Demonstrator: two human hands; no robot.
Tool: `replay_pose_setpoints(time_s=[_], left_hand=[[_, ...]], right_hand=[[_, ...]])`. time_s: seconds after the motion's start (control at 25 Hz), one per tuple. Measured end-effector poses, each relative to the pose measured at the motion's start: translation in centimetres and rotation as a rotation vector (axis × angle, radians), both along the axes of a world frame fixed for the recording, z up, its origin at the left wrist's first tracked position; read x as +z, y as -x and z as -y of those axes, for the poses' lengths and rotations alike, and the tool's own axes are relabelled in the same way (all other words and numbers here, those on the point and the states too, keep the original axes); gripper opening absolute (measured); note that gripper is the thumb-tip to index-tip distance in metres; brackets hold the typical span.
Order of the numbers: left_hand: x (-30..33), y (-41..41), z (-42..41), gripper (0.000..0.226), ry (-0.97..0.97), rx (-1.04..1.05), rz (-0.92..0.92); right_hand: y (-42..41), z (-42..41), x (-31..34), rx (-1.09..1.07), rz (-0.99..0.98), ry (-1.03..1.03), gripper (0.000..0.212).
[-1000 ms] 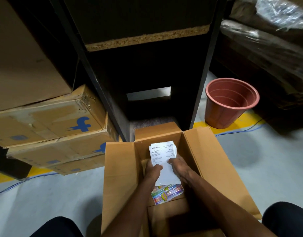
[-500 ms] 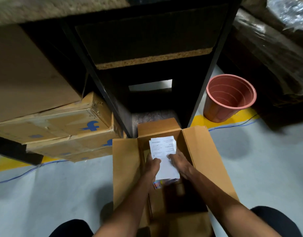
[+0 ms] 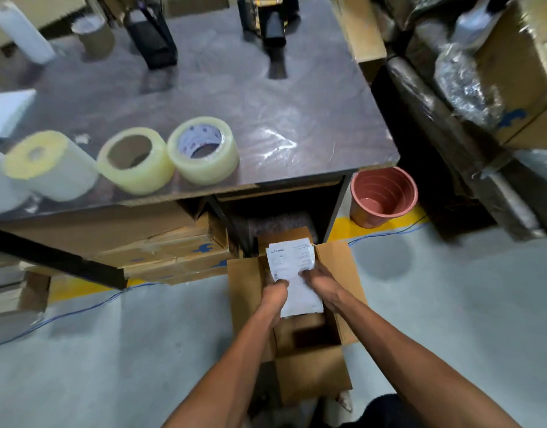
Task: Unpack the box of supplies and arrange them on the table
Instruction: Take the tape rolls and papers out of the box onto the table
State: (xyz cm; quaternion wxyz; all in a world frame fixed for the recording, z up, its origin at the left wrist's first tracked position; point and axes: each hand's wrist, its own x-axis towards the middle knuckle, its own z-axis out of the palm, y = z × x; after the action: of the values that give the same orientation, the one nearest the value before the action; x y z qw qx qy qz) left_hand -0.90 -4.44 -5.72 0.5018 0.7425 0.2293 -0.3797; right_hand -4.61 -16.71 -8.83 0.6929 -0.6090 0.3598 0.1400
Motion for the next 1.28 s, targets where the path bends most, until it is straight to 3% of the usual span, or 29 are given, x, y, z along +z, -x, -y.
replay_pose_setpoints(time_s=[0.32, 0.6, 0.88, 1.28], left_hand=[[16.1, 2.7, 0.2, 0.039, 0.047, -0.006, 0.086], [25.4, 4.0, 0.9, 0.037, 0.084, 0.035, 0.153], [29.4, 1.1, 1.7, 0.044, 0.102, -0.008, 0.244], [30.6, -7.6, 3.5, 0.047, 0.238, -0.173, 0.289]], right_hand=[[2.1, 0.4, 17.6, 0.113, 0.075, -0.033, 0.052], [2.5, 1.6, 28.0, 0.204, 0.141, 0.051, 0.042], [0.1, 2.4, 32.3, 0.201, 0.158, 0.058, 0.039], [-6.8, 4.4, 33.2, 0.005, 0.097, 0.062, 0.04]])
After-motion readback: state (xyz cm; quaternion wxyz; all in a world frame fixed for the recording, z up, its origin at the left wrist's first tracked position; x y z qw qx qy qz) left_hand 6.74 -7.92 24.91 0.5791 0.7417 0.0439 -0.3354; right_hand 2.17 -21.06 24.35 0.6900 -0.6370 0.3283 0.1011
